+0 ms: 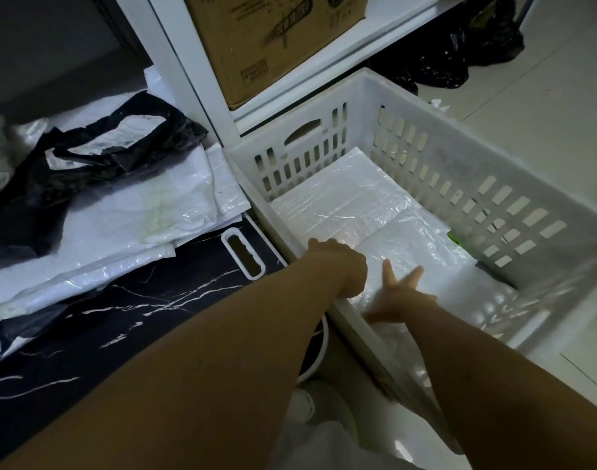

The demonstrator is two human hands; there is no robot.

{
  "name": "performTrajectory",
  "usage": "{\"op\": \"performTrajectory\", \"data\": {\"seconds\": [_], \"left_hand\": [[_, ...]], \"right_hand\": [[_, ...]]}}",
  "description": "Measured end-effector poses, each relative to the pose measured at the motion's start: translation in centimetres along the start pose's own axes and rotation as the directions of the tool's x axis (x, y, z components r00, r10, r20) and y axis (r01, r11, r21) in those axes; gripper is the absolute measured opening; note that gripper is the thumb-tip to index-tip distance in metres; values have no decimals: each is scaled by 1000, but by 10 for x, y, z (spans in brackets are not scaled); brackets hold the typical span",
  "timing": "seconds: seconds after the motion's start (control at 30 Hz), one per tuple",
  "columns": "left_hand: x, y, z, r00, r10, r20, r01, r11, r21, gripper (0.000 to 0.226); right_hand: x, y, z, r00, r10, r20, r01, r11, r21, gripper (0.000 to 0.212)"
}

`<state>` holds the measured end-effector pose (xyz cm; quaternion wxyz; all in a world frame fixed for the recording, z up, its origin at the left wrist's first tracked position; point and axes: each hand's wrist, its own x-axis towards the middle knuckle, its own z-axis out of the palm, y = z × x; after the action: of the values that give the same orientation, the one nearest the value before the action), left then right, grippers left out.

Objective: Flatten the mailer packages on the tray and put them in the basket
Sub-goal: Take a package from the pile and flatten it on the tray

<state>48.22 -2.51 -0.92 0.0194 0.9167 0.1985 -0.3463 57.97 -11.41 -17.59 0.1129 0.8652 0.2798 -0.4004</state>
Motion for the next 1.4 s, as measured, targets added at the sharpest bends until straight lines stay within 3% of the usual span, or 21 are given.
{"op": "performTrajectory", "data": {"seconds": [0.17, 0.33, 0.43, 0.57, 0.67, 0.8, 0.93, 1.03, 1.2, 1.3, 1.4], "left_hand": [[1, -3, 1, 1000, 24, -19, -25, 999, -30, 47], [-2, -7, 1, 997, 36, -70, -42, 997, -72, 48], [-10, -8, -1, 995, 8, -102, -17, 997, -80, 46], [-28, -13, -7, 987, -32, -158, 9, 989, -146, 42], [-45, -18, -14, 971, -76, -225, 20, 970, -241, 38], [-78, -19, -26, 941, -113, -320, -19, 924, -382, 40], [-122, -30, -30, 890, -155, -428, -45, 906, -421, 35], [-164, -55, -19, 855, -219, -470, -20, 892, -452, 26], [-228, -110, 22, 790, -445, -422, 150, 808, -570, 29], [-264, -144, 54, 743, -570, -350, 263, 730, -631, 32], [-298, -178, 89, 658, -695, -290, 380, 639, -669, 34]], "right_hand": [[40, 7, 17, 995, 69, 66, -70, 997, 11, 146], [9, 4, -4, 992, 45, 115, -39, 998, -57, 136], [-15, 6, -30, 983, 13, 181, -20, 999, 37, 119], [-43, -1, -59, 993, -119, 24, 119, 993, -20, 53], [-60, -3, -70, 987, -114, -114, 119, 992, 31, 54], [-95, -23, -98, 933, -97, -345, 167, 970, 177, 44], [-141, -47, -130, 877, -154, -455, 228, 967, 113, 40], [-186, -78, -148, 789, -287, -544, 328, 944, -22, 33], [-252, -154, -154, 741, -567, -361, 490, 823, -288, 22], [-288, -206, -139, 708, -645, -288, 571, 763, -303, 29], [-315, -259, -116, 602, -749, -274, 652, 660, -373, 29]]}}
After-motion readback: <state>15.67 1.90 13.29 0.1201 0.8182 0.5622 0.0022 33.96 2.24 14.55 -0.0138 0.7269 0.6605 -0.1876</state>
